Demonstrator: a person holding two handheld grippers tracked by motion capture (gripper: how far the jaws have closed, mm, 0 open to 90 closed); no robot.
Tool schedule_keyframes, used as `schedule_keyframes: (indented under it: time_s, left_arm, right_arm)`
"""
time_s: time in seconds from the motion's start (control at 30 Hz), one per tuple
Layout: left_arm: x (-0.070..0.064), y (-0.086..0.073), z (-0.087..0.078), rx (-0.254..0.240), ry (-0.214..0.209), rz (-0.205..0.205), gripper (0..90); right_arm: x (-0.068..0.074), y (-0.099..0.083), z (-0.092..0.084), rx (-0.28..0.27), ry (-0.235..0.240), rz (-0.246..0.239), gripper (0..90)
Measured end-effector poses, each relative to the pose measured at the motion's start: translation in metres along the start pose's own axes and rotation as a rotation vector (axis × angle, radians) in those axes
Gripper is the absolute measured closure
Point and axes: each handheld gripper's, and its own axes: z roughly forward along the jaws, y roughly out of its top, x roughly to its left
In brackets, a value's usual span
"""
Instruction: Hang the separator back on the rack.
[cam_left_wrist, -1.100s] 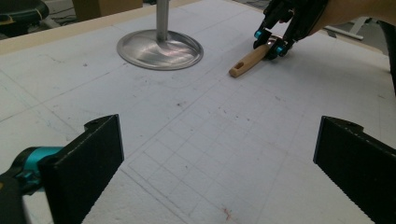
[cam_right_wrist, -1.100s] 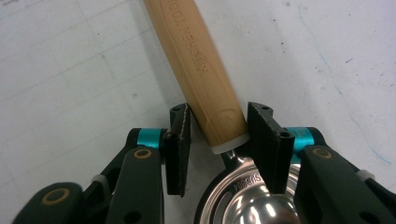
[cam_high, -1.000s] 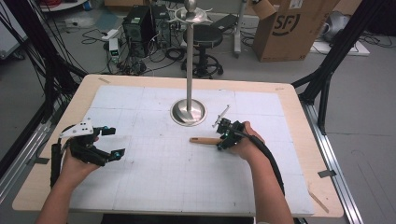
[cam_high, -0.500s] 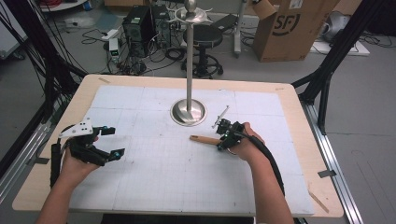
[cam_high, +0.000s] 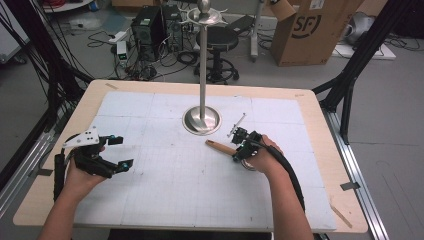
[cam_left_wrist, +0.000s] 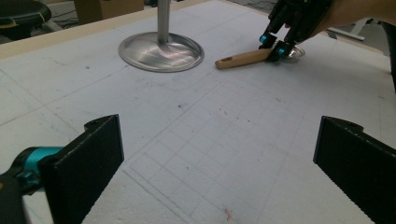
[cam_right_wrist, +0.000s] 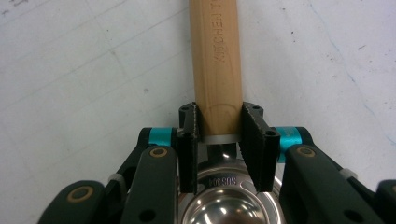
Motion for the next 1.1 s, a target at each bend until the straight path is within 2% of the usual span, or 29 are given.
schedule_keyframes:
  time_s: [0.07,0.1,0.23,0.37,0.43,0.47,0.57,0.6,0.7,0.73,0.77,0.8,0.97,1.0,1.1]
  left_arm:
    - [0.000,0.000,0.000,0.000,0.002,-0.001,2.2]
    - [0.000,0.000,0.000,-0.002,0.002,-0.001,2.2]
    - [0.000,0.000,0.000,0.001,0.001,-0.001,2.2]
    - [0.000,0.000,0.000,0.000,0.001,-0.001,2.2]
    - [0.000,0.000,0.000,-0.001,0.002,-0.002,2.2]
    - [0.000,0.000,0.000,0.000,0.002,-0.002,2.2]
    - [0.000,0.000,0.000,-0.001,0.002,-0.002,2.2]
    - [0.000,0.000,0.000,-0.002,0.001,-0.002,2.2]
    - [0.001,0.000,0.000,-0.002,0.001,-0.001,2.2]
    - [0.001,0.000,0.000,-0.002,0.001,-0.002,2.2]
    - [0.000,0.000,0.000,-0.001,0.002,-0.002,2.2]
    - [0.000,0.000,0.000,-0.001,0.002,-0.002,2.2]
    - [0.000,0.000,0.000,-0.003,0.000,-0.001,2.2]
    - [0.000,0.000,0.000,-0.004,0.000,-0.003,2.2]
    - [0.000,0.000,0.000,-0.002,0.002,-0.002,2.2]
  right_arm:
    - [0.000,0.000,-0.001,0.002,0.008,0.006,68.9]
    - [0.001,-0.001,-0.001,-0.006,0.033,0.019,68.9]
    - [0.003,0.000,-0.003,-0.010,0.037,-0.004,68.9]
    - [0.007,0.001,-0.009,-0.048,0.034,-0.013,68.8]
    - [0.009,0.002,-0.015,-0.086,0.046,-0.017,68.9]
    - [0.009,0.002,-0.015,-0.086,0.046,-0.017,68.9]
    - [0.009,-0.001,-0.025,-0.138,0.067,0.003,68.9]
    - [0.009,-0.001,-0.025,-0.138,0.067,0.003,68.9]
    - [0.008,-0.004,-0.035,-0.189,0.072,0.012,68.8]
    - [0.008,-0.005,-0.039,-0.204,0.071,0.014,68.8]
    - [0.008,-0.007,-0.045,-0.242,0.062,0.013,68.9]
    - [0.008,-0.007,-0.045,-0.242,0.062,0.013,68.9]
    - [0.010,-0.011,-0.058,-0.319,0.048,0.023,68.9]
    - [0.010,-0.011,-0.058,-0.319,0.048,0.023,68.9]
    - [0.012,-0.013,-0.065,-0.371,0.031,0.023,68.8]
